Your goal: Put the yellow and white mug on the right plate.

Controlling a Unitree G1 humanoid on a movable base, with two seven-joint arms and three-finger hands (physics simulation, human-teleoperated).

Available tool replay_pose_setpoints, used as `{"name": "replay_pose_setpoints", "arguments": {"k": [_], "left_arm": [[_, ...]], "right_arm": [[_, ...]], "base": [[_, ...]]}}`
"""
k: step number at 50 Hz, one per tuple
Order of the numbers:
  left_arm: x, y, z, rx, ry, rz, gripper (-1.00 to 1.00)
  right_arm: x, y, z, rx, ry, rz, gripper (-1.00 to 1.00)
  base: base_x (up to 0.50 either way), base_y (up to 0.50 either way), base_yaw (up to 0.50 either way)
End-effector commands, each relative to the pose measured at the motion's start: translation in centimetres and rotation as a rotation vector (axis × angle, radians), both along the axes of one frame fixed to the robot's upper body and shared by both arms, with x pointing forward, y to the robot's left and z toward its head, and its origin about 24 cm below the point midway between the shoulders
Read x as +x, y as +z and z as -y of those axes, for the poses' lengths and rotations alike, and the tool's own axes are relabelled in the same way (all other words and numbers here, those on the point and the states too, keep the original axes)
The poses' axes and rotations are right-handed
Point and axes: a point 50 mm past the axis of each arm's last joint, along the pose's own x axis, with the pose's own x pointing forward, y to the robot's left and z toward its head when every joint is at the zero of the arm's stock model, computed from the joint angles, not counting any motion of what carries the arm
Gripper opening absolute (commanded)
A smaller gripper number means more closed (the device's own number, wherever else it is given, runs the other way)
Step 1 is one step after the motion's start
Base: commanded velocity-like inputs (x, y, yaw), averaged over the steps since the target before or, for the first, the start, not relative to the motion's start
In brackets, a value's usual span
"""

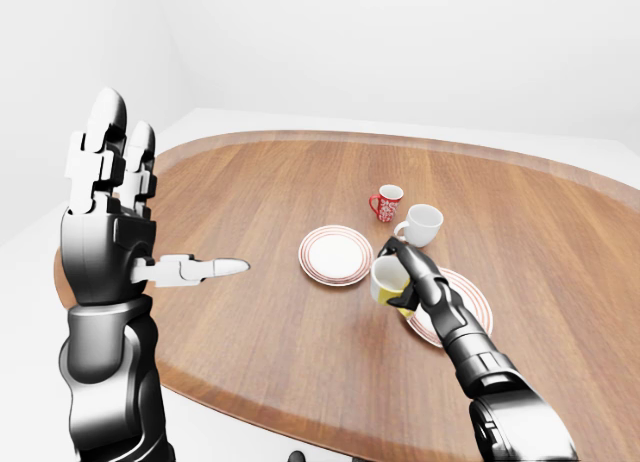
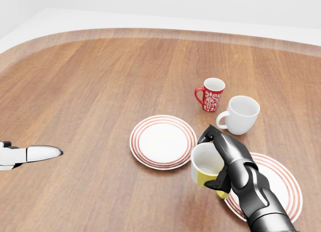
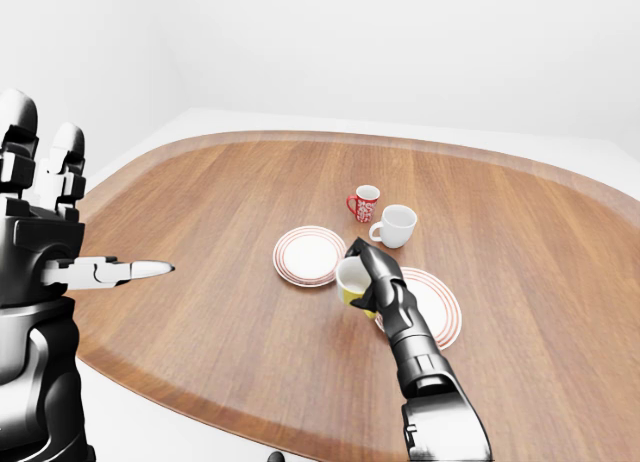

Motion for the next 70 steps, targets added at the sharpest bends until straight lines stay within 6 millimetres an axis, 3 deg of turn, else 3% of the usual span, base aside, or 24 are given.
{"name": "replay_pose_setpoints", "arguments": {"k": [1, 35, 46, 70], "left_arm": [[0.1, -0.4, 0.1, 0.003, -0.002, -0.020, 0.91], [0.2, -0.7, 0.3, 0.018, -0.003, -0.035, 0.91], [0.2, -0.8, 0.2, 0.019, -0.001, -0.040, 0.91], [0.5, -1.3, 0.3, 0.024, -0.001, -0.070, 0.91]], "right_arm": [[0.6, 0.1, 3.4, -0.112, -0.061, -0.006, -1.00], [-0.8, -0.9, 8.9, -0.162, -0.270, -0.068, -1.00], [-1.0, -0.2, 10.7, -0.160, -0.318, -0.061, -1.00], [-1.9, -0.5, 12.3, -0.168, -0.380, -0.071, -1.00]], "base": [[0.00, 0.00, 0.00], [0.00, 0.00, 0.00], [0.00, 0.00, 0.00], [0.00, 0.00, 0.00]]}}
